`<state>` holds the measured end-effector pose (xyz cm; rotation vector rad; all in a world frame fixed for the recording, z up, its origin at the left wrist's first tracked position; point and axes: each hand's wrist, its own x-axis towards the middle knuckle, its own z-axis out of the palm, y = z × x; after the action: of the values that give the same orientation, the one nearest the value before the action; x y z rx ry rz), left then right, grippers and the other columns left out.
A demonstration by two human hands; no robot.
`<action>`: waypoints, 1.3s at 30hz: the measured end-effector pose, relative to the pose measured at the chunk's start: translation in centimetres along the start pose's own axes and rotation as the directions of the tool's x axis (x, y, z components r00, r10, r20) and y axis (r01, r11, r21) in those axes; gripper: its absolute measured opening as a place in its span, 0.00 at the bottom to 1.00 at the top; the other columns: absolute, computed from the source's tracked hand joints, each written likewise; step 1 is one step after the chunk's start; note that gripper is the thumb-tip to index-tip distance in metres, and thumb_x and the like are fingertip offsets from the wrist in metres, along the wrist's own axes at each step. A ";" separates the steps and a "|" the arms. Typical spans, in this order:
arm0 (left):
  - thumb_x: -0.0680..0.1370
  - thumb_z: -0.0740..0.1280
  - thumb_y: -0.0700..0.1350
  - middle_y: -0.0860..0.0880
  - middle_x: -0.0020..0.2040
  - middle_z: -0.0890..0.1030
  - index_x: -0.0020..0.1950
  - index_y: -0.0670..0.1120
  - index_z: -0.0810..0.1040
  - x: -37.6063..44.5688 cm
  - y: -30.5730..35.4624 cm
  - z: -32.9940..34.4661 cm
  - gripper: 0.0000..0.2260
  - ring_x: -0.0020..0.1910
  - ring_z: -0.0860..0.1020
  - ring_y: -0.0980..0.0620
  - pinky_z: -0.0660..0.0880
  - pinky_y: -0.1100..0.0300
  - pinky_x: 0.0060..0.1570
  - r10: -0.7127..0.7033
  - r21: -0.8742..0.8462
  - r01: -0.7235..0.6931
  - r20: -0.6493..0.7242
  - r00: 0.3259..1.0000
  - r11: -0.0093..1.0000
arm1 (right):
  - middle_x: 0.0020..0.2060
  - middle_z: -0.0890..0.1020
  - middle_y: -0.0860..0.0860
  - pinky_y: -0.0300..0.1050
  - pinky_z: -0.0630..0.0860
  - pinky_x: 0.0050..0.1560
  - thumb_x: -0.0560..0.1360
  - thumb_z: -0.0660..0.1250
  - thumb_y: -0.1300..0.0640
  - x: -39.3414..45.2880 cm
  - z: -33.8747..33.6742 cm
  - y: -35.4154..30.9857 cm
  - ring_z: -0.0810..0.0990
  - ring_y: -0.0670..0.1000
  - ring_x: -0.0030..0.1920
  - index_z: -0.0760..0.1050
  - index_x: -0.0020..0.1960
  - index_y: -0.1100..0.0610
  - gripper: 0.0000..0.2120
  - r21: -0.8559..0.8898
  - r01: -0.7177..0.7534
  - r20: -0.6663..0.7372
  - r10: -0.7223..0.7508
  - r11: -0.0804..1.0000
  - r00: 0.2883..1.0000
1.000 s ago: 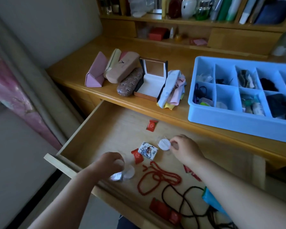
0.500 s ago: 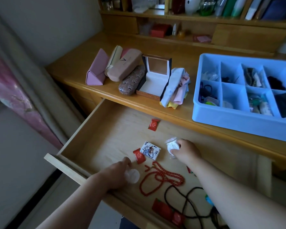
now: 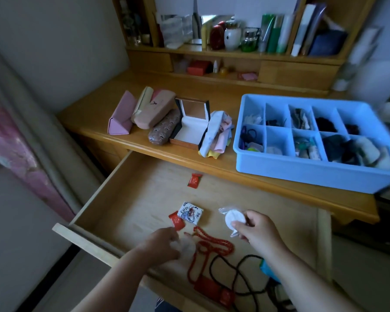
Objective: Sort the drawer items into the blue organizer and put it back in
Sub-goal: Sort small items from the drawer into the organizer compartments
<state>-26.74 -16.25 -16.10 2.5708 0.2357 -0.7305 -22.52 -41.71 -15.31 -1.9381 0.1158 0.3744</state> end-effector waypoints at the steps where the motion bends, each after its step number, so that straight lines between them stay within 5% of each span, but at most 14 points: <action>1: 0.71 0.73 0.46 0.50 0.49 0.76 0.49 0.52 0.73 -0.1 -0.1 -0.6 0.12 0.46 0.74 0.54 0.69 0.65 0.42 0.023 -0.078 -0.029 -0.080 0.997 0.997 | 0.25 0.79 0.49 0.40 0.71 0.32 0.73 0.68 0.61 -0.6 -0.5 -0.6 0.75 0.44 0.26 0.78 0.39 0.55 0.05 0.055 -0.004 0.012 0.003 0.998 1.000; 3: 0.71 0.74 0.42 0.49 0.43 0.77 0.46 0.48 0.76 -0.4 0.1 -1.5 0.09 0.39 0.76 0.54 0.71 0.65 0.37 -0.008 -0.406 -0.082 -0.214 0.977 0.910 | 0.27 0.81 0.51 0.38 0.71 0.30 0.75 0.66 0.62 -1.6 -1.7 -1.9 0.76 0.44 0.27 0.80 0.42 0.53 0.07 0.140 -0.004 0.039 -0.002 0.990 0.999; 6: 0.71 0.71 0.37 0.46 0.43 0.83 0.49 0.45 0.82 -0.9 2.5 -1.4 0.08 0.36 0.80 0.54 0.76 0.60 0.33 0.014 -0.928 -0.110 -0.112 0.994 0.357 | 0.35 0.84 0.50 0.45 0.78 0.38 0.73 0.68 0.63 -2.7 -4.3 -4.9 0.81 0.46 0.33 0.79 0.46 0.49 0.09 0.164 0.114 -0.021 -0.112 0.980 0.993; 8: 0.68 0.70 0.40 0.47 0.41 0.84 0.48 0.44 0.82 -0.6 4.1 -0.5 0.09 0.33 0.79 0.54 0.75 0.60 0.32 0.072 -0.986 -0.080 -0.070 0.995 0.149 | 0.38 0.84 0.47 0.41 0.78 0.38 0.70 0.72 0.62 -2.6 -7.1 -7.5 0.81 0.44 0.36 0.78 0.45 0.48 0.10 0.124 0.273 -0.193 -0.247 0.954 0.950; 12: 0.69 0.68 0.39 0.46 0.39 0.83 0.52 0.42 0.79 0.1 6.1 1.6 0.12 0.29 0.77 0.55 0.74 0.63 0.28 0.064 -0.999 -0.017 -0.019 0.998 -0.039 | 0.31 0.82 0.44 0.37 0.74 0.37 0.69 0.73 0.57 0.4 -13.1 -12.8 0.80 0.43 0.34 0.72 0.49 0.43 0.15 -0.171 0.385 -0.419 -0.421 0.907 0.805; 14: 0.70 0.67 0.38 0.44 0.39 0.82 0.51 0.43 0.79 0.1 6.2 2.0 0.11 0.27 0.75 0.54 0.72 0.63 0.26 0.064 -0.999 -0.016 -0.019 0.998 -0.051 | 0.31 0.81 0.45 0.44 0.74 0.40 0.67 0.73 0.56 3.0 -14.6 -14.7 0.79 0.48 0.36 0.68 0.51 0.42 0.19 -0.348 0.261 -0.420 -0.399 0.900 0.815; 18: 0.70 0.67 0.39 0.46 0.34 0.77 0.51 0.43 0.79 0.2 5.7 1.9 0.10 0.27 0.72 0.54 0.67 0.64 0.28 0.066 -0.999 -0.038 -0.040 0.997 -0.028 | 0.42 0.82 0.49 0.45 0.75 0.45 0.66 0.71 0.54 7.2 -13.8 -16.4 0.80 0.53 0.43 0.73 0.42 0.51 0.08 -0.618 -0.012 -0.262 -0.192 0.786 0.946; 21: 0.69 0.68 0.39 0.44 0.37 0.78 0.51 0.43 0.80 0.3 5.7 1.7 0.12 0.27 0.74 0.54 0.69 0.63 0.27 0.060 -0.999 -0.038 -0.040 0.997 -0.029 | 0.40 0.83 0.51 0.43 0.75 0.40 0.70 0.68 0.47 8.2 -12.2 -16.0 0.81 0.53 0.42 0.80 0.43 0.53 0.09 -0.844 -0.074 -0.172 -0.138 0.532 0.975; 24: 0.68 0.69 0.38 0.43 0.39 0.80 0.50 0.42 0.82 0.4 5.8 1.8 0.11 0.29 0.75 0.52 0.71 0.62 0.27 0.077 -0.999 -0.026 -0.028 0.997 -0.026 | 0.42 0.76 0.47 0.42 0.66 0.38 0.72 0.67 0.43 8.3 -12.2 -15.5 0.77 0.52 0.46 0.78 0.39 0.51 0.12 -0.978 -0.010 -0.089 -0.377 0.207 0.922; 27: 0.68 0.69 0.37 0.43 0.39 0.82 0.51 0.41 0.80 0.5 5.8 1.9 0.13 0.29 0.77 0.52 0.74 0.62 0.26 0.096 -1.000 -0.016 -0.018 0.995 -0.027 | 0.41 0.75 0.43 0.42 0.64 0.41 0.70 0.71 0.51 8.2 -14.3 -16.2 0.76 0.50 0.48 0.76 0.36 0.45 0.06 -0.907 0.248 0.072 -0.456 0.339 0.887; 30: 0.67 0.69 0.36 0.43 0.39 0.82 0.51 0.42 0.81 0.4 5.8 1.9 0.13 0.29 0.79 0.52 0.76 0.60 0.26 0.123 -0.999 -0.005 -0.009 0.992 -0.031 | 0.42 0.79 0.37 0.37 0.68 0.40 0.69 0.73 0.53 8.9 -15.1 -17.0 0.77 0.41 0.44 0.80 0.41 0.42 0.06 -0.807 0.334 0.313 -0.126 0.487 0.941; 33: 0.68 0.69 0.37 0.43 0.39 0.82 0.48 0.45 0.84 0.3 5.7 1.9 0.11 0.30 0.78 0.52 0.77 0.59 0.28 0.153 -1.000 -0.005 -0.007 0.988 -0.010 | 0.48 0.82 0.42 0.39 0.67 0.47 0.71 0.70 0.49 10.5 -14.3 -16.7 0.77 0.47 0.50 0.80 0.51 0.46 0.09 -0.905 0.317 0.335 0.013 0.282 0.942; 37: 0.68 0.69 0.37 0.43 0.40 0.82 0.52 0.44 0.82 0.2 5.7 1.9 0.14 0.32 0.79 0.52 0.77 0.59 0.29 0.150 -1.000 -0.003 -0.006 0.989 -0.019 | 0.44 0.78 0.50 0.46 0.64 0.54 0.73 0.63 0.51 11.5 -13.6 -15.7 0.73 0.54 0.49 0.76 0.46 0.51 0.05 -0.925 0.367 0.374 -0.067 -0.094 0.925; 39: 0.68 0.69 0.37 0.43 0.41 0.82 0.55 0.43 0.80 0.3 5.7 2.0 0.16 0.32 0.79 0.52 0.76 0.59 0.29 0.129 -1.000 0.001 0.000 0.992 -0.005 | 0.40 0.74 0.48 0.46 0.62 0.52 0.72 0.63 0.53 11.5 -13.5 -15.4 0.71 0.52 0.46 0.75 0.41 0.51 0.03 -0.908 0.383 0.409 -0.152 -0.170 0.900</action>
<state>-25.77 -22.18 -15.60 1.0321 0.4121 -0.3357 -4.96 -46.98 -0.67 -3.3859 -1.0964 0.3151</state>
